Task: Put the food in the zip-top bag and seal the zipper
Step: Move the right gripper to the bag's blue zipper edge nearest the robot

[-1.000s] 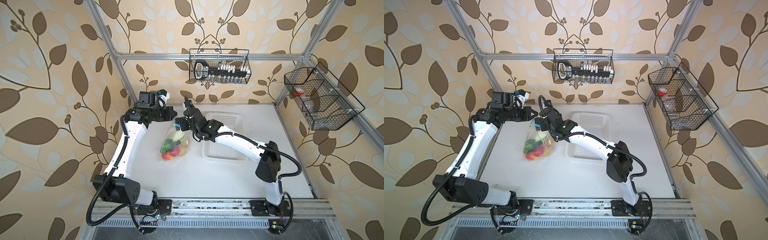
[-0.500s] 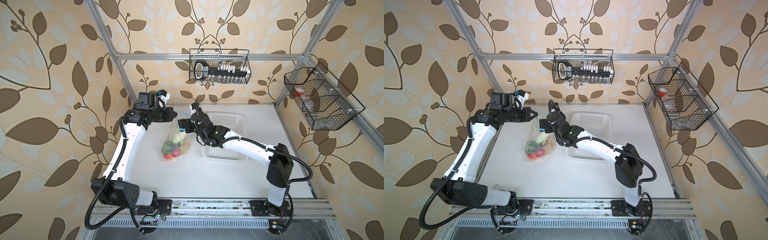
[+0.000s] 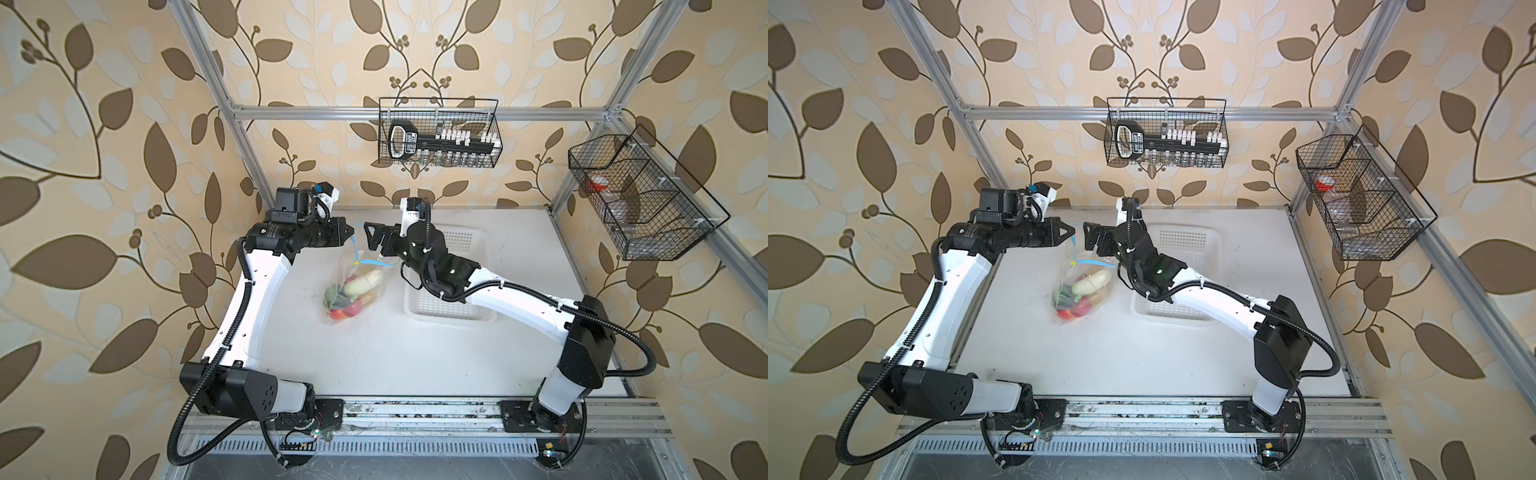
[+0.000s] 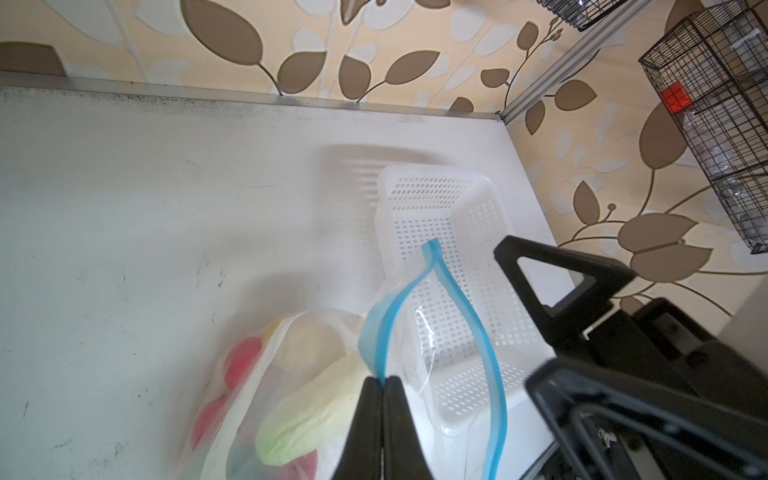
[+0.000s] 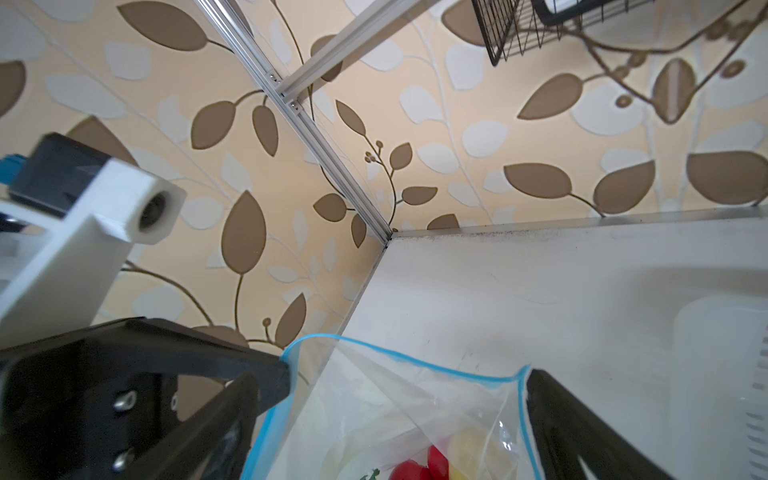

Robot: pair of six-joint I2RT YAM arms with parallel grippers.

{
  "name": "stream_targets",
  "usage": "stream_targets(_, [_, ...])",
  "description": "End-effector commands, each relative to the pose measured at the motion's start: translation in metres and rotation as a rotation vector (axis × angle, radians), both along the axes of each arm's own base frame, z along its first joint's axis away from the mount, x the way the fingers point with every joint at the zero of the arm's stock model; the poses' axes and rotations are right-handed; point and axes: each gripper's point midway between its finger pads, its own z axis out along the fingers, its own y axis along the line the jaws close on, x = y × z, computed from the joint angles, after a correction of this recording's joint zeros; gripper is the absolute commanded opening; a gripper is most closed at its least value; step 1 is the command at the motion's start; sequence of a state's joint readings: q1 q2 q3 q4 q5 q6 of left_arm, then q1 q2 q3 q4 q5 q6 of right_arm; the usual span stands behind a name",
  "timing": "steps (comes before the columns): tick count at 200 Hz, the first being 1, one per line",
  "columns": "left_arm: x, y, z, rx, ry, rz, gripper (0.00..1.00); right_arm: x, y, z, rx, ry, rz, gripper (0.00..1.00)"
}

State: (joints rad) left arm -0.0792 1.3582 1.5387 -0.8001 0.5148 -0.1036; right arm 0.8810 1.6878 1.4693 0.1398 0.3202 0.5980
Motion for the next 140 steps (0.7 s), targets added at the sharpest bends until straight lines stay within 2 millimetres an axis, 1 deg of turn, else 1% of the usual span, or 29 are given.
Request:
stream_targets(1, [-0.006, -0.003, 0.015, 0.004, -0.071, -0.025, 0.00, -0.016, -0.012, 0.040, -0.020, -0.119, 0.043, 1.00])
stream_targets(23, [-0.006, -0.003, 0.016, 0.000, -0.072, -0.030, 0.00, -0.025, -0.011, 0.046, -0.080, -0.162, 0.125, 1.00])
stream_targets(34, [-0.006, -0.004, 0.016, -0.001, -0.071, -0.032, 0.00, -0.029, -0.006, 0.043, -0.113, -0.178, 0.190, 1.00])
stream_targets(49, [-0.004, -0.005, 0.016, -0.003, -0.068, -0.036, 0.00, -0.031, 0.002, 0.031, -0.176, -0.182, 0.265, 1.00])
stream_targets(66, [-0.005, -0.008, 0.015, -0.017, -0.055, -0.054, 0.00, -0.039, 0.008, 0.016, -0.295, -0.173, 0.320, 1.00])
stream_targets(81, [-0.006, -0.011, 0.015, -0.028, -0.043, -0.070, 0.00, -0.043, 0.010, 0.004, -0.410, -0.169, 0.332, 1.00])
stream_targets(98, [-0.009, -0.014, 0.018, -0.036, -0.055, -0.089, 0.00, -0.052, 0.007, -0.003, -0.501, -0.190, 0.349, 1.00])
stream_targets(121, [-0.012, -0.015, 0.018, -0.038, -0.054, -0.107, 0.00, -0.070, 0.002, -0.004, -0.561, -0.260, 0.415, 1.00])
stream_targets(140, [-0.016, -0.017, 0.017, -0.030, -0.050, -0.131, 0.00, -0.079, -0.007, 0.007, -0.568, -0.312, 0.419, 1.00])
